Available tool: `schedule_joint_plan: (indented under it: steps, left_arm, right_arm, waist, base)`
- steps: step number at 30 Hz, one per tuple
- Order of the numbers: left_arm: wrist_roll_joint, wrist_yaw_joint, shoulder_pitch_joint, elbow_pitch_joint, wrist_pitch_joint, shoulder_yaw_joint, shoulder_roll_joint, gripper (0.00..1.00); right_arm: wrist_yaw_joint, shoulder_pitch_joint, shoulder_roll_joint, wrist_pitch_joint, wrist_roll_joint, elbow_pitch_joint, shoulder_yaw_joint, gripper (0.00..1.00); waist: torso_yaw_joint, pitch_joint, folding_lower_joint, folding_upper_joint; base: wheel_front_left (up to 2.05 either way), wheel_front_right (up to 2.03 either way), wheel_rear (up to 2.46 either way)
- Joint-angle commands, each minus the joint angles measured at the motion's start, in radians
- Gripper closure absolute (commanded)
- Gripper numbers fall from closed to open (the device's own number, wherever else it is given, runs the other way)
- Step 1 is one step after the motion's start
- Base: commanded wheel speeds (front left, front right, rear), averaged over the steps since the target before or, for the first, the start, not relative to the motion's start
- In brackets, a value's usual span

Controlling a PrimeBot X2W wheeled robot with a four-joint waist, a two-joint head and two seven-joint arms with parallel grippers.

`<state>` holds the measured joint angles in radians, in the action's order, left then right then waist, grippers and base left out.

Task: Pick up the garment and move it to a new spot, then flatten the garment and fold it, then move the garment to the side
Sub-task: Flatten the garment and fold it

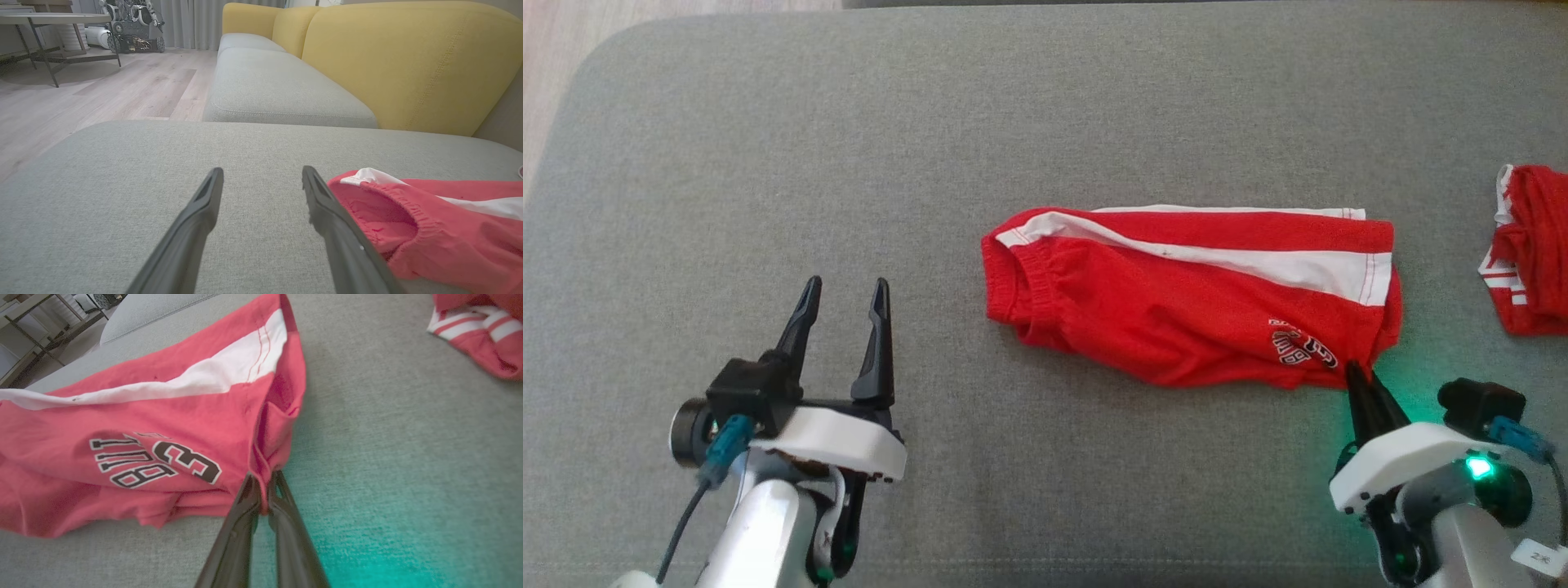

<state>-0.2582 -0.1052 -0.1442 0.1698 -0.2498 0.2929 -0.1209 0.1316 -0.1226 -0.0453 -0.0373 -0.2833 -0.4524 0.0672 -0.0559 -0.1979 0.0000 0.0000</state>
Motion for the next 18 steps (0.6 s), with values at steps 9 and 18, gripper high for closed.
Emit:
schedule_joint_plan:
  steps: [9, 18]
  left_arm:
    - [0.002, 0.003, -0.018, -0.031, -0.012, -0.034, -0.01, 0.0]
    - [-0.001, 0.008, -0.016, -0.024, -0.012, -0.022, -0.002, 0.0]
  right_arm:
    - [-0.001, -0.038, -0.005, -0.051, -0.022, 0.198, -0.067, 1.0]
    - [-0.001, -0.17, -0.005, -0.178, -0.06, 0.363, -0.325, 1.0]
  waist:
    - [-0.006, 0.021, 0.0, 0.0]
    - [-0.045, 0.055, 0.0, 0.0]
  base:
    - [0.0, 0.0, 0.0]
    - [0.0, 0.0, 0.0]
